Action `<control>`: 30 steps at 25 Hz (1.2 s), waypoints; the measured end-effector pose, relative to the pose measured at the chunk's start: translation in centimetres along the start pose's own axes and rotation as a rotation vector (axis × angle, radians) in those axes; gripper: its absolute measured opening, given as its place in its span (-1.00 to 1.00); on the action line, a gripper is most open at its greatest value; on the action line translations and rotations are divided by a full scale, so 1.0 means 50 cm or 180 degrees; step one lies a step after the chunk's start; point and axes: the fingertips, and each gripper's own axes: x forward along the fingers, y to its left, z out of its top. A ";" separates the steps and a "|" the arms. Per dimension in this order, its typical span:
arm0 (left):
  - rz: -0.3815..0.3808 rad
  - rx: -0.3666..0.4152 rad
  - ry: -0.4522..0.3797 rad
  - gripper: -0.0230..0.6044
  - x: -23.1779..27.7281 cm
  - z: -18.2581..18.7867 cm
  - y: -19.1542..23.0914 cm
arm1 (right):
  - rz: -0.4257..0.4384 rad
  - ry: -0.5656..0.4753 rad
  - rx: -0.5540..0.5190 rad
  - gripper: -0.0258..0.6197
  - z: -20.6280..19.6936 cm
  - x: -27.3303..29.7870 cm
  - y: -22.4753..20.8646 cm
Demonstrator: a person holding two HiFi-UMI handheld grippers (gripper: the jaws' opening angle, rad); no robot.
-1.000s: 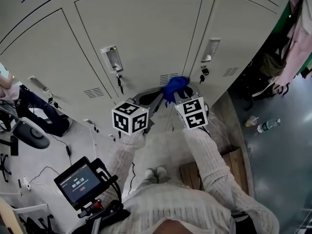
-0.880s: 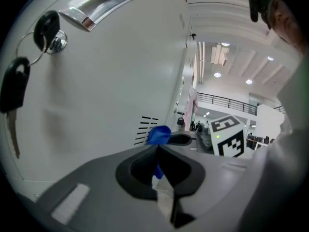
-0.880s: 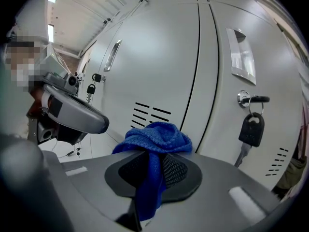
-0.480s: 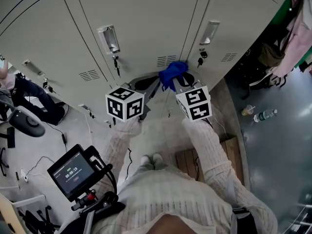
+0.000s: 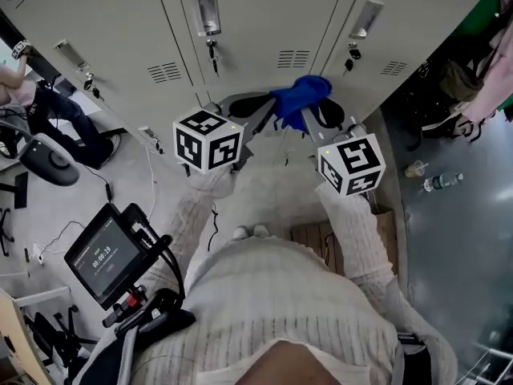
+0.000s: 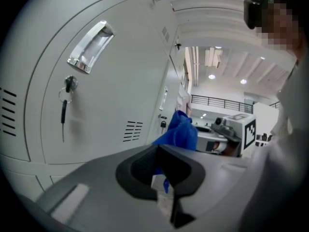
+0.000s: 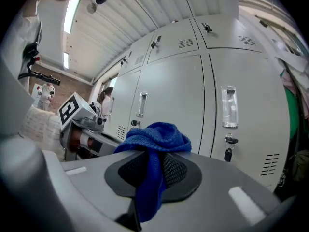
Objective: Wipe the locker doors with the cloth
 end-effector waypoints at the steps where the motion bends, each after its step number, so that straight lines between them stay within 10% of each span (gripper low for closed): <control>1: -0.0008 0.0013 -0.0053 -0.91 -0.011 0.001 -0.008 | 0.0055 -0.0033 0.0044 -0.74 0.001 -0.007 0.012; 10: -0.0286 -0.0038 -0.0523 -0.91 -0.073 0.000 -0.089 | 0.0521 -0.0392 0.0434 -0.74 0.014 -0.054 0.089; 17: -0.0191 -0.0199 -0.0748 -0.91 -0.080 -0.011 -0.104 | 0.0347 -0.0382 0.0644 -0.74 -0.015 -0.086 0.086; 30: -0.0184 -0.0490 -0.0503 -0.91 -0.100 -0.080 -0.098 | 0.0321 0.0028 0.0681 -0.75 -0.088 -0.084 0.114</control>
